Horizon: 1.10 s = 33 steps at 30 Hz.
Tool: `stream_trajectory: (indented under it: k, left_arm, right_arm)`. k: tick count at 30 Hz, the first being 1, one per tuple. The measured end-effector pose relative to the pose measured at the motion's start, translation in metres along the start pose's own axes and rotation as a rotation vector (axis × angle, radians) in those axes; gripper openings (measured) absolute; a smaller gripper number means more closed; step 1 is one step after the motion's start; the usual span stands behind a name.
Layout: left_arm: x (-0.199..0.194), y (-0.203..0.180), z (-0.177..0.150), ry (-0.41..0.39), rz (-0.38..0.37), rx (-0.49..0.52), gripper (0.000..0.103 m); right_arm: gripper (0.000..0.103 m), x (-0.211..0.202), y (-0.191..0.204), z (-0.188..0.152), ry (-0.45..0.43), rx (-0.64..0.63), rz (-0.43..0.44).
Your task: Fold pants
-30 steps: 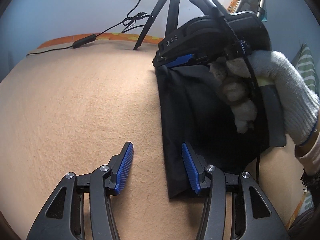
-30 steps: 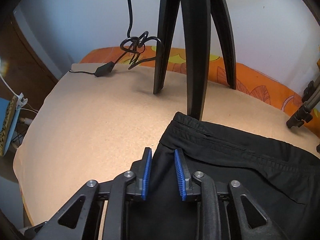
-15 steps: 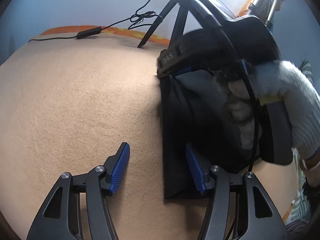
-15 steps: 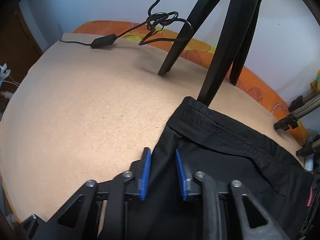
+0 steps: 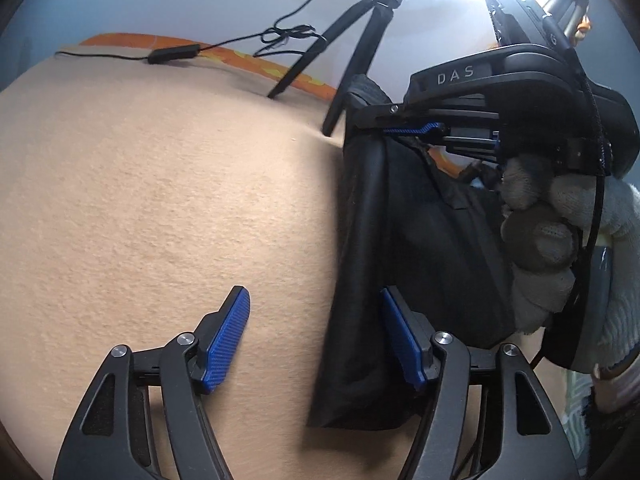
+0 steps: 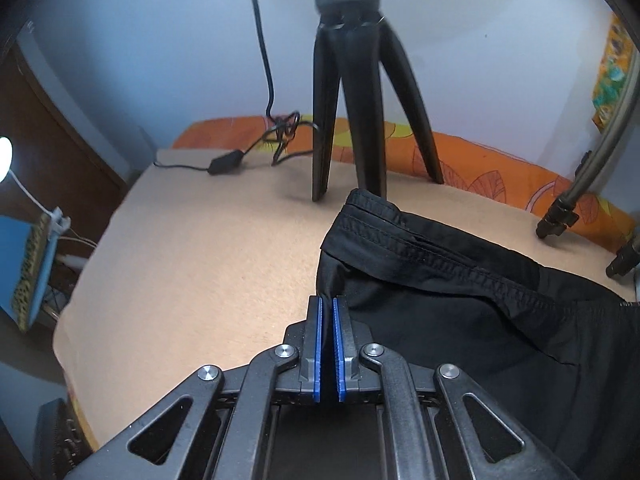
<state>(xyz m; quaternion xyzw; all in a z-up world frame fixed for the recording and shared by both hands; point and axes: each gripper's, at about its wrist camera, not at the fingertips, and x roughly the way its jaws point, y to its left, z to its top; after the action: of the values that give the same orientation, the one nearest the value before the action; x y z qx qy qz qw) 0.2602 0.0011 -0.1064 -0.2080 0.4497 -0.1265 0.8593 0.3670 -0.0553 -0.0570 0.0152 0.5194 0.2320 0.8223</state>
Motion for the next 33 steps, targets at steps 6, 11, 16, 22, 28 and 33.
stream_trajectory:
  k: [6, 11, 16, 22, 28, 33]
  left_arm:
    - [0.003, -0.021, 0.001, -0.021, -0.027, 0.060, 0.018]
    - [-0.010, -0.038, -0.004, -0.087, -0.021, 0.142, 0.010]
    - [-0.008, -0.039, -0.003, -0.092, -0.017, 0.154, 0.010]
    - [-0.016, -0.041, -0.006, -0.101, -0.018, 0.174, 0.008]
    - [-0.029, -0.037, -0.007, -0.116, -0.045, 0.173, 0.006]
    - [-0.055, -0.041, -0.005, -0.158, -0.058, 0.194, 0.005]
  right_arm:
    - [0.003, -0.009, -0.002, -0.001, -0.009, 0.009, 0.010]
    - [0.017, -0.006, 0.004, 0.002, 0.019, -0.030, -0.016]
    - [0.041, 0.008, 0.016, 0.004, 0.070, -0.080, -0.076]
    - [0.021, 0.035, 0.026, -0.001, 0.145, -0.123, -0.175]
    - [0.004, 0.030, 0.021, -0.009, 0.088, -0.083, -0.138]
    - [0.003, 0.008, 0.024, -0.007, 0.030, -0.027, -0.050]
